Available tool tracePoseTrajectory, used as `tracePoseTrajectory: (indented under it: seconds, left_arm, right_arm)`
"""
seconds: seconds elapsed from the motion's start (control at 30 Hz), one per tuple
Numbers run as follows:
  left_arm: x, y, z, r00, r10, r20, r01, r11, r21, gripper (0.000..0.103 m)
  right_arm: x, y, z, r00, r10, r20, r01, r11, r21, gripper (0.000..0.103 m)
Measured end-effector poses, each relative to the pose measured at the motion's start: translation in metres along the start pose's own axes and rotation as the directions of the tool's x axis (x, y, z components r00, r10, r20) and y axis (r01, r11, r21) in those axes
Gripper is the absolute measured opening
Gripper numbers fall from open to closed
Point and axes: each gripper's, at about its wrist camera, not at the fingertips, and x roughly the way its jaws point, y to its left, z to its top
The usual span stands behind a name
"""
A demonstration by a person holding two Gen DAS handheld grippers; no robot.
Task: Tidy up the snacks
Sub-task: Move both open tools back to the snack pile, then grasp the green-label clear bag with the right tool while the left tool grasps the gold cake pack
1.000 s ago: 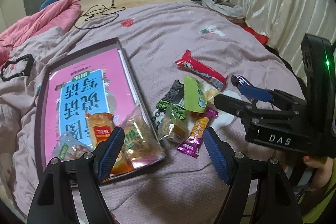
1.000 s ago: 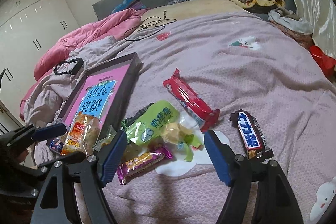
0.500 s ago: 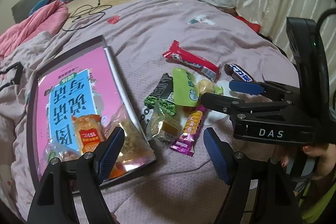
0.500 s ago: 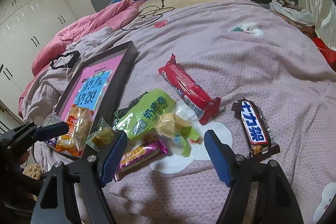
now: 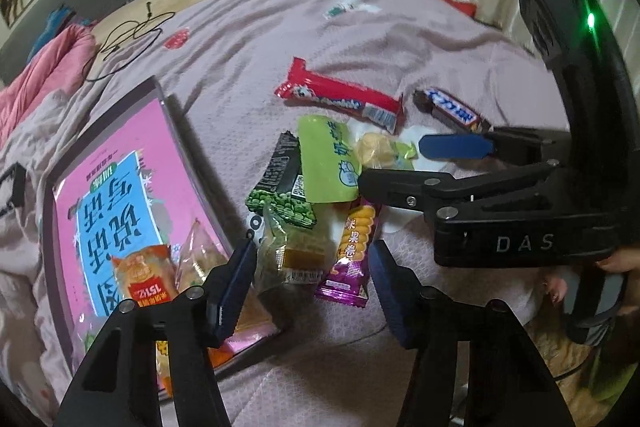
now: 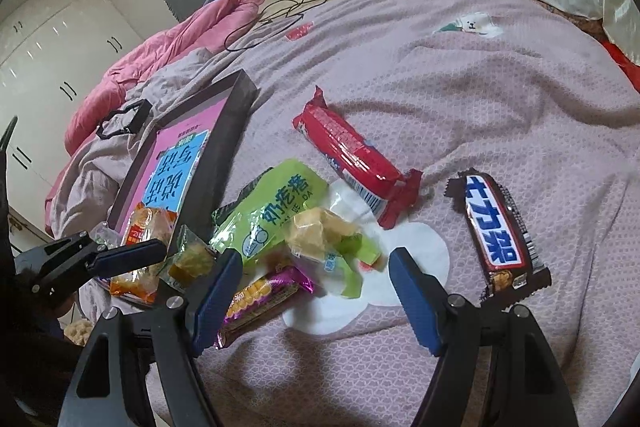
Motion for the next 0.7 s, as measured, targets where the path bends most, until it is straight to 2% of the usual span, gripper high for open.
tracePoseTrajectory:
  seconds: [0.37, 0.6, 0.63, 0.67, 0.7]
  left_arm:
    - [0.018, -0.007, 0.007, 0.997, 0.047, -0.062, -0.045, 0.998, 0.038, 0.058]
    - [0.026, -0.005, 0.007, 0.996, -0.007, -0.086, 0.008, 1.0, 0.015, 0.057]
    - [0.026, -0.006, 0.006, 0.996, -0.013, -0.088, 0.014, 1.0, 0.013, 0.057]
    - [0.027, -0.007, 0.006, 0.996, -0.018, -0.09, 0.019, 1.0, 0.012, 0.057]
    - [0.027, -0.007, 0.005, 0.996, -0.021, -0.09, 0.022, 1.0, 0.012, 0.056]
  right_arm:
    - [0.016, 0.007, 0.003, 0.999, -0.039, -0.012, 0.038, 0.998, -0.052, 0.075]
    - [0.024, 0.007, 0.007, 1.0, -0.028, -0.001, 0.028, 0.996, -0.083, 0.075]
    - [0.024, 0.007, 0.007, 1.0, -0.023, -0.001, 0.023, 0.996, -0.089, 0.069]
    - [0.024, 0.007, 0.007, 1.0, -0.025, -0.002, 0.025, 0.995, -0.095, 0.058]
    - [0.024, 0.007, 0.006, 1.0, -0.028, -0.006, 0.027, 0.994, -0.107, 0.054]
